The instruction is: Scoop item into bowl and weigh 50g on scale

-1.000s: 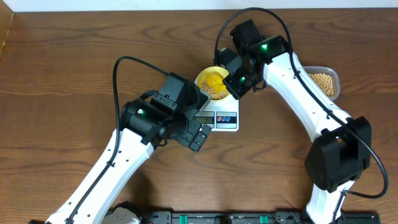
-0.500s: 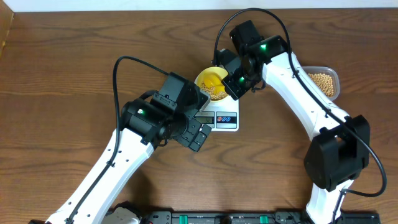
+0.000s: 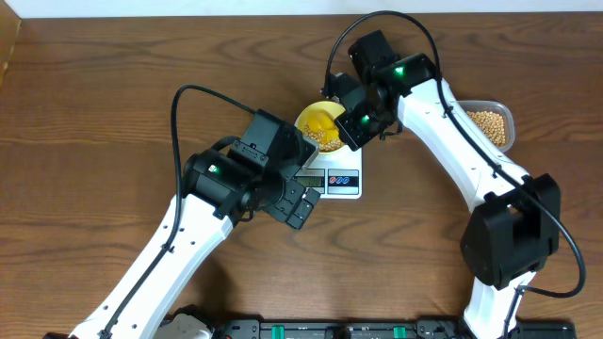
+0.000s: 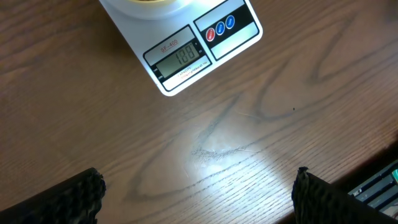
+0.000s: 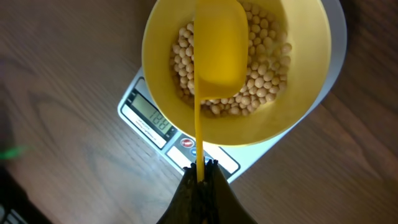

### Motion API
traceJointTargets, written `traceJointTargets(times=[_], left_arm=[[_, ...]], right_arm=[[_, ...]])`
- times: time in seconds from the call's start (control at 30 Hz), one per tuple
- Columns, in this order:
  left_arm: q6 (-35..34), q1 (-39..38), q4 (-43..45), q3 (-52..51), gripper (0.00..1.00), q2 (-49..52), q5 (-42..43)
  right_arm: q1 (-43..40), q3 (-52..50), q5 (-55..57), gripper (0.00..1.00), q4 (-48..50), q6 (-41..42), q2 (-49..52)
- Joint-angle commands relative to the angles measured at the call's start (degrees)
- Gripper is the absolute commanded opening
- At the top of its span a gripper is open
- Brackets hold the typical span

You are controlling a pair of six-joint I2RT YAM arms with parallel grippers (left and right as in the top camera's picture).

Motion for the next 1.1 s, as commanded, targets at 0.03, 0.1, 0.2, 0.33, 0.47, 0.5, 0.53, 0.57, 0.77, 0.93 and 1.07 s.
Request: traceJointTargets(times=[0.03, 0.1, 0.2, 0.33, 0.47, 0.5, 0.53, 0.57, 0.77, 0.93, 1.07], left_arm=[[0.1, -0.1, -0.1, 0.7, 0.98, -0.5, -0.2], [0.1, -0.1, -0.1, 0.7, 0.98, -0.5, -0.2], [0.1, -0.1, -0.1, 0.7, 0.98, -0.5, -0.2], [0.1, -0.1, -0.1, 0.7, 0.98, -0.5, -0.2], [0.1, -0.1, -0.1, 0.7, 0.98, -0.5, -0.2], [0.1, -0.1, -0.1, 0.7, 0.98, -0.5, -0.2], [0.1, -0.1, -0.1, 0.7, 0.98, -0.5, -0.2], [0.1, -0.1, -0.1, 0.7, 0.98, -0.5, -0.2], [0.1, -0.1, -0.1, 0.7, 0.98, -0.5, -0.2], [0.1, -0.1, -0.1, 0.7, 0.98, -0.5, -0.2], [0.1, -0.1, -0.1, 0.7, 0.98, -0.5, -0.2]], right_arm=[[-0.9, -0.1, -2.9, 0.01, 0.0, 2.4, 0.5], [-1.1, -0.1, -3.2, 0.01, 0.1, 2.8, 0.5], [-1.3, -0.1, -3.3, 0.01, 0.1, 3.3, 0.5], [-1.9, -0.1, -3.6, 0.01, 0.2, 4.5, 0.5], [-2.7, -0.1, -5.8, 0.01, 0.2, 4.5, 0.5], [-2.8, -0.1, -6.0, 0.01, 0.2, 4.5, 0.5], [-3.0, -0.1, -6.2, 0.01, 0.2, 4.5, 0.5], [-3.1, -0.1, -6.5, 0.01, 0.2, 4.5, 0.5], [-3.7, -0.1, -7.7, 0.01, 0.0, 4.5, 0.6], [-4.3, -0.1, -9.3, 0.01, 0.2, 4.5, 0.6], [-5.4, -0.1, -12.0, 0.01, 0.4, 4.5, 0.6]])
